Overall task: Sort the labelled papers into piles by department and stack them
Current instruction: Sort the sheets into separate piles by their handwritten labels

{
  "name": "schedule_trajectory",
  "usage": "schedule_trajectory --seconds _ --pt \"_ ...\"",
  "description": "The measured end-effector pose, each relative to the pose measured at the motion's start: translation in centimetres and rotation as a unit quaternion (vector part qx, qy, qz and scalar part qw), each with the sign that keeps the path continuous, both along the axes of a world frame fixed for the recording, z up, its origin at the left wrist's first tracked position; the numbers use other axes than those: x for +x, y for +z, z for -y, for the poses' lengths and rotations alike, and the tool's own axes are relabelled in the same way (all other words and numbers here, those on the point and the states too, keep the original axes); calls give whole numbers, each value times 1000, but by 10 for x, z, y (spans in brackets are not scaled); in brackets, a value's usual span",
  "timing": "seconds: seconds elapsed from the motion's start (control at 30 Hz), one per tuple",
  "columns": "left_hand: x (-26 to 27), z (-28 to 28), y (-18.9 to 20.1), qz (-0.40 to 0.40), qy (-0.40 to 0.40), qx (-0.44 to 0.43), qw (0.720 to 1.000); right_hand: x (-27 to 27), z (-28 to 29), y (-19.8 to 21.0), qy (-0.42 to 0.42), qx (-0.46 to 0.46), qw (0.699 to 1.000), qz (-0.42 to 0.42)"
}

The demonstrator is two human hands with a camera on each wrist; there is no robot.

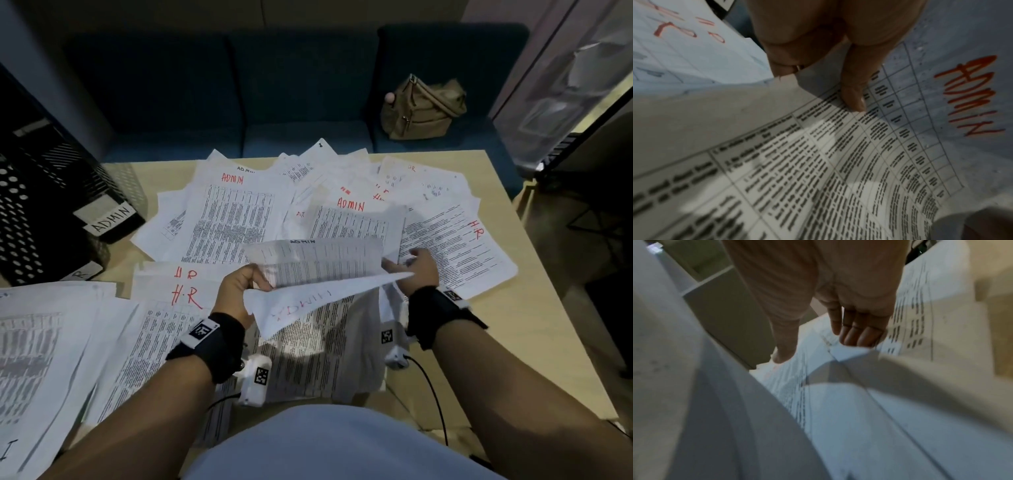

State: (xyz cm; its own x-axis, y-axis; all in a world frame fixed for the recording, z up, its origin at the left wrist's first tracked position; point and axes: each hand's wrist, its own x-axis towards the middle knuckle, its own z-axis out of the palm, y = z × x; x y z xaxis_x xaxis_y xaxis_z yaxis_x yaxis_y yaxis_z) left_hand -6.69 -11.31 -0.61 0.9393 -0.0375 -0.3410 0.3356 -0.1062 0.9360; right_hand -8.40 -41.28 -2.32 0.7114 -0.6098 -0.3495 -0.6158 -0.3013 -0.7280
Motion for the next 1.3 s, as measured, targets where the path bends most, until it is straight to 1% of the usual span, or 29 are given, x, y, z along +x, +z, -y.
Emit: schedule_trajectory --seconds 0.07,0.1,0.13,0.2,0.23,0.33,0.4,0.5,0.57,0.63,0.7,0.77,0.87,0.93,1.0,1.1,1.13,1.2,1.3 --pt "-5 4 7 32 -31 39 998 8 -3 -1 22 9 998 -54" --pt "-7 4 8 60 -47 78 994 10 -4 -2 33 -8 998 -60" --pt "-8 3 9 61 -41 92 993 11 -4 -2 40 -31 997 -57" --pt "-8 3 12 41 -9 87 995 8 -2 -4 41 -47 998 -24" --pt "-7 4 15 31 1 70 997 5 1 -7 28 -37 999 -10" --pt "-7 3 15 25 2 20 999 -10 7 -10 -36 37 998 45" --pt "-6 4 14 24 -7 16 1000 -21 10 -11 -23 81 992 92" --pt "-2 6 6 0 -23 -5 1000 -35 10 -8 20 138 975 174" --pt "2 9 3 -31 -44 -18 998 -41 7 -5 20 175 965 195" --pt "6 13 2 -63 -63 -14 996 -48 4 -5 6 219 959 179" --pt "8 18 3 -79 -76 -18 994 -54 4 -7 26 240 959 152" --pt "7 24 6 -83 -77 -34 993 -59 6 -9 56 229 961 142" --pt "4 28 9 -105 -65 -77 989 -60 9 -7 79 204 967 128" --pt "2 28 13 -105 -71 -82 989 -61 7 -4 100 198 968 116" --pt "0 30 15 -104 -92 -55 989 -63 5 -6 110 207 966 112" --pt "-1 32 17 -96 -83 52 991 -62 0 -3 105 239 960 101" --pt "-1 33 18 -84 -93 59 990 -62 -2 -1 107 252 957 97" --pt "-4 33 18 -79 -108 38 990 -61 -5 6 110 270 952 97" --pt "-7 33 12 -85 -52 -18 995 -61 -10 9 96 307 942 97"
